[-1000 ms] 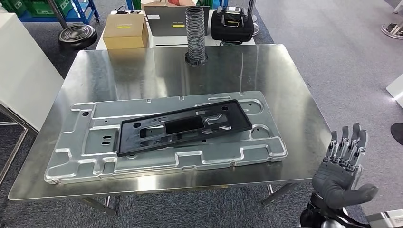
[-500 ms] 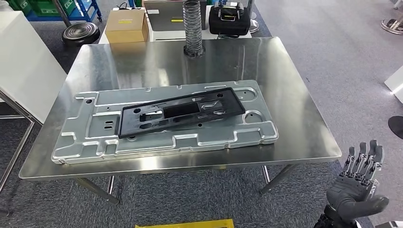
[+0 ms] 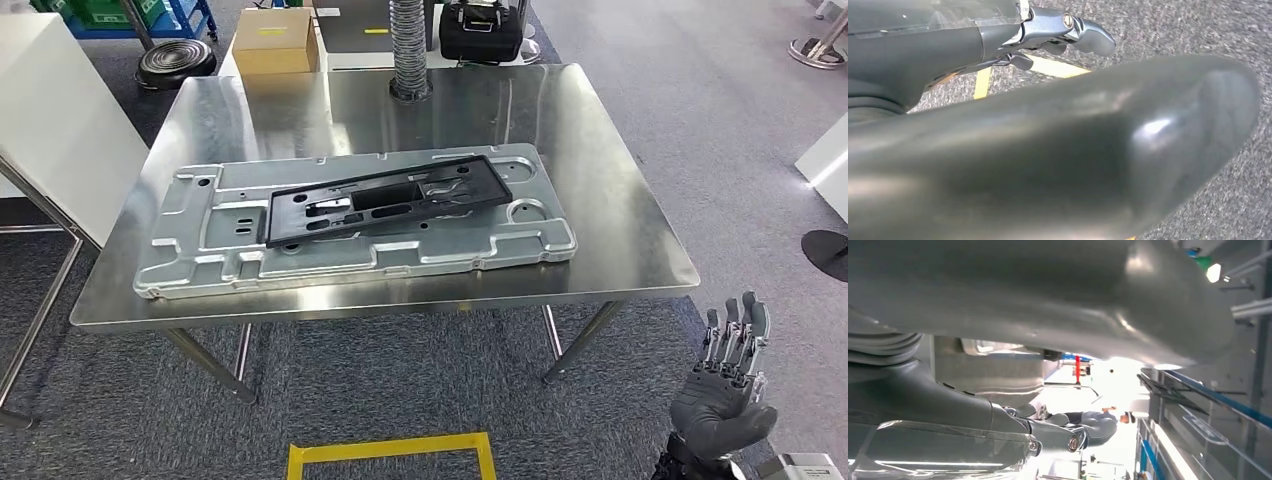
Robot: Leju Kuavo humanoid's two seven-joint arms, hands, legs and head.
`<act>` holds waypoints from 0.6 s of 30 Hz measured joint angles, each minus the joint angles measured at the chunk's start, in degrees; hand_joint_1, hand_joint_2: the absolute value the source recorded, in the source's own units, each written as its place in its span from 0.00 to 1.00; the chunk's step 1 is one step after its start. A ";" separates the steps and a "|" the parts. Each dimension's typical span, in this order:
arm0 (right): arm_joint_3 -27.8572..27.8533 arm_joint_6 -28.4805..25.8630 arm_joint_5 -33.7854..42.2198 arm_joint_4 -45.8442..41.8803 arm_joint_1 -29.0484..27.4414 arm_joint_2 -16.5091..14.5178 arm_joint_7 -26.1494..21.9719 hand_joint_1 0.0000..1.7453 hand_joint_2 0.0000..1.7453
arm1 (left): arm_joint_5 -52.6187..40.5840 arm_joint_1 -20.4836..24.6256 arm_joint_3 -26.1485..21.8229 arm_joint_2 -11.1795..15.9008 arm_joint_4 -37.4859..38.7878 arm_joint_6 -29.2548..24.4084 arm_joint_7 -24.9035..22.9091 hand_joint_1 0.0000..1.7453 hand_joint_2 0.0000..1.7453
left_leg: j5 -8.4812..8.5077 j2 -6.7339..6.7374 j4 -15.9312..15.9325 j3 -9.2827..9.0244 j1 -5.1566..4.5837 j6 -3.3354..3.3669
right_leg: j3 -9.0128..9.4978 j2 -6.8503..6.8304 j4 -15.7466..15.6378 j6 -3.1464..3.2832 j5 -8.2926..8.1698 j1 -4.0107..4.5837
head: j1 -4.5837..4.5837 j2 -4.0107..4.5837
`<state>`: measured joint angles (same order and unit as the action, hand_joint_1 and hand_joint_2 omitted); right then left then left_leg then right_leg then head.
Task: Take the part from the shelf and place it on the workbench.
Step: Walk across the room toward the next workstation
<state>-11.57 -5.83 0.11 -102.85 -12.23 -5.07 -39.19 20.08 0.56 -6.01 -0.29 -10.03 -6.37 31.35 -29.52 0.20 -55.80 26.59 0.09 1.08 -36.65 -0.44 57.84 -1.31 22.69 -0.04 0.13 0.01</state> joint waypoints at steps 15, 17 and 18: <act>-1.56 -3.99 -15.61 11.20 -0.62 -1.65 5.91 0.00 0.00 | -0.75 0.17 -0.26 -0.55 -0.01 0.04 -0.99 0.00 0.00 | 7.87 0.26 -1.02 9.06 0.24 -1.58 | 11.77 -0.04 -4.45 1.39 6.58 0.06 | -0.76 -0.01; -2.18 -4.49 -17.01 13.87 -0.68 -2.24 5.97 0.00 0.00 | -0.77 0.07 -0.42 -0.66 0.00 -0.13 -1.13 0.00 0.00 | 3.25 0.15 -4.89 10.52 0.30 -2.02 | 10.17 -0.20 -4.88 2.00 4.84 -0.21 | -0.47 0.00; -2.67 -4.92 -18.03 15.39 -0.63 -2.50 6.49 0.00 0.00 | -0.79 0.06 -0.52 -0.72 0.00 -0.19 -1.16 0.00 0.00 | -0.06 0.11 -8.39 11.41 0.34 -2.20 | 9.20 -0.20 -4.86 2.18 4.07 -0.14 | -0.33 -0.01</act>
<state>-14.24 -10.75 -17.93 -87.46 -12.86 -7.57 -32.70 19.29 0.62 -6.53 -1.01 -10.03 -6.56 30.19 -29.58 0.32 -64.19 38.01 0.43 -1.12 -27.45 -0.65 52.98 0.86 26.75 -0.18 -0.20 0.00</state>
